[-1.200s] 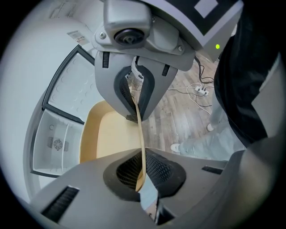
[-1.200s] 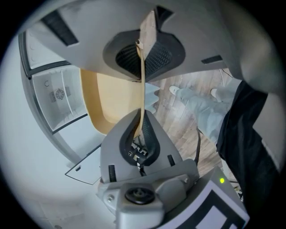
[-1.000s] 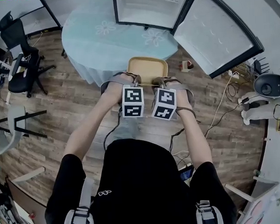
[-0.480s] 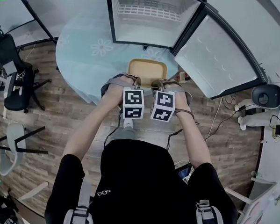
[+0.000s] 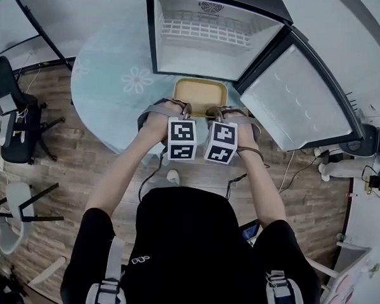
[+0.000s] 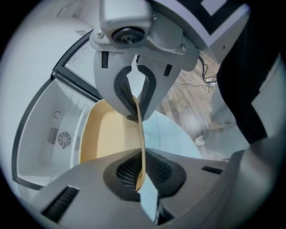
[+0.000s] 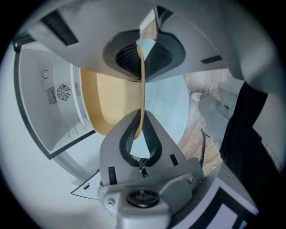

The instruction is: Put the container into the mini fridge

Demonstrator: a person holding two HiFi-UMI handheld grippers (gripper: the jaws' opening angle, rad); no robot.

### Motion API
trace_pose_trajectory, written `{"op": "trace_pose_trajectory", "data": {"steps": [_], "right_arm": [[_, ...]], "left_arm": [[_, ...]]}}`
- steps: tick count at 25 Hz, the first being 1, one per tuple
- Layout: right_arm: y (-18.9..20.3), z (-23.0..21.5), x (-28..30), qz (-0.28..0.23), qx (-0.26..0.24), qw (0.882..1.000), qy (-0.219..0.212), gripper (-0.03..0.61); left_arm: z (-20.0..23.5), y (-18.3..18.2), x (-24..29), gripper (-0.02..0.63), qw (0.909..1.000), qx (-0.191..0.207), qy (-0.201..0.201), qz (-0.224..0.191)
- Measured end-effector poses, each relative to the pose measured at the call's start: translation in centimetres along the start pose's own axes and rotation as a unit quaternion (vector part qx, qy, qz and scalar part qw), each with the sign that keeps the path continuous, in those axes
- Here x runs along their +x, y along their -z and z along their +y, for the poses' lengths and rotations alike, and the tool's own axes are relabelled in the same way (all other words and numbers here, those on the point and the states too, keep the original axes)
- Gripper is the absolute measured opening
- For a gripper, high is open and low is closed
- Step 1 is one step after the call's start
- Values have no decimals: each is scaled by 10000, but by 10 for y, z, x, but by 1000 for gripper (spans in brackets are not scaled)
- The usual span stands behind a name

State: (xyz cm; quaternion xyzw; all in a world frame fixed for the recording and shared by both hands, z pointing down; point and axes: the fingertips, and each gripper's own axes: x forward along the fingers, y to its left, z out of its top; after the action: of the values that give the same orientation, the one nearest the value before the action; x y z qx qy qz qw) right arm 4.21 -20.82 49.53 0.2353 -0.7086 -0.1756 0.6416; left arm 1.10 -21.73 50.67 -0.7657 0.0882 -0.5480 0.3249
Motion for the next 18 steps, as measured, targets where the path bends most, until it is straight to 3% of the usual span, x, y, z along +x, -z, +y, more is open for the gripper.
{"op": "trace_pose_trajectory", "data": {"steps": [18], "right_arm": [[5, -15, 28, 89, 80, 9998, -162, 12]], "left_arm": [[14, 9, 27, 21, 9999, -99, 86, -54]]}}
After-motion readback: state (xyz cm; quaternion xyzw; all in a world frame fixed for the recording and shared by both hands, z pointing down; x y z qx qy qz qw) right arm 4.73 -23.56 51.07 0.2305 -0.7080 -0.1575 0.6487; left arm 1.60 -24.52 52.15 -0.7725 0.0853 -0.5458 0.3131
